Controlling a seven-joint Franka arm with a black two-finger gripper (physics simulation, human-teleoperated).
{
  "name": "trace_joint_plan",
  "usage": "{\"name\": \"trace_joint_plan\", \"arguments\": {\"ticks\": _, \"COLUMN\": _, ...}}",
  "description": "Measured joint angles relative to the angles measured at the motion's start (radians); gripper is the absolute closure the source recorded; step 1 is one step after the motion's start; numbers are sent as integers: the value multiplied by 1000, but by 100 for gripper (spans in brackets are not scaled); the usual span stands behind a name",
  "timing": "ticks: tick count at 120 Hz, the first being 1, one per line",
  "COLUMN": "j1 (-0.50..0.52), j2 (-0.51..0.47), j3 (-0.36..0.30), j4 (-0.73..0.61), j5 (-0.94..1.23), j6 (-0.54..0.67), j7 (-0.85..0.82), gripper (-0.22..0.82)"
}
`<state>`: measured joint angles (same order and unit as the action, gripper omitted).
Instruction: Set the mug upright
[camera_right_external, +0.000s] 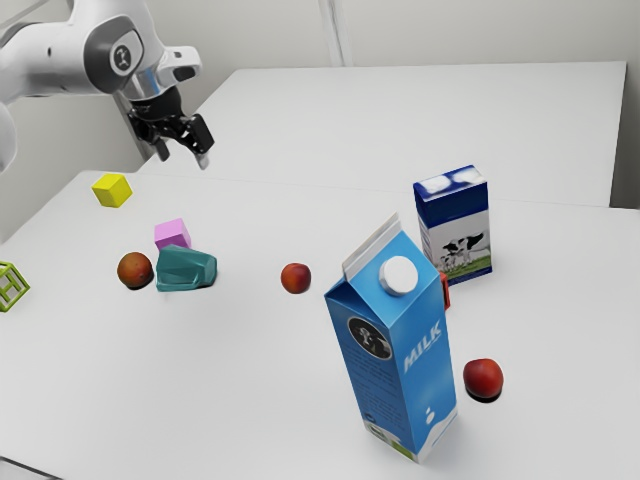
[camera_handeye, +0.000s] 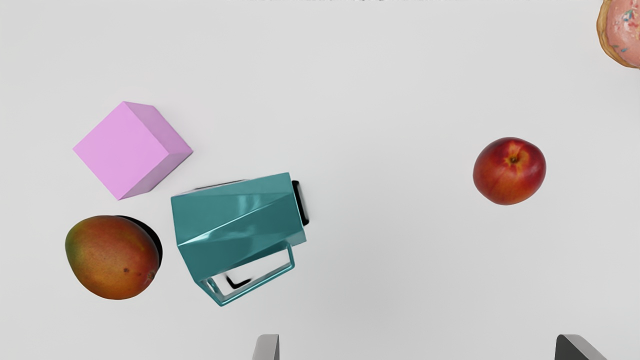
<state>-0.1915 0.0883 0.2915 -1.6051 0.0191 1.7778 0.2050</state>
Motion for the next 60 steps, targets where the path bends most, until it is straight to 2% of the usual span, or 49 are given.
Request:
{"name": "trace_joint_plan", "arguments": {"ticks": 15, "j1": 11, "j2": -3, "j3": -1, "j4": -24, "j5": -8, "j6": 19, "j7": 12, "gripper": 0}}
{"name": "trace_joint_plan", "arguments": {"ticks": 23, "j1": 20, "j2": -1, "j3": 19, "j4": -44, "j5": -40, "j6": 28, "j7": 24, "gripper": 0}}
{"name": "trace_joint_plan", "arguments": {"ticks": 43, "j1": 128, "j2": 19, "j3": 32, "j4": -74, "j5": -136, "j6": 38, "j7": 78, "gripper": 0}}
{"name": "trace_joint_plan", "arguments": {"ticks": 60, "j1": 173, "j2": 69, "j3": 30, "j4": -75, "j5": -201, "j6": 33, "j7": 143, "gripper": 0}}
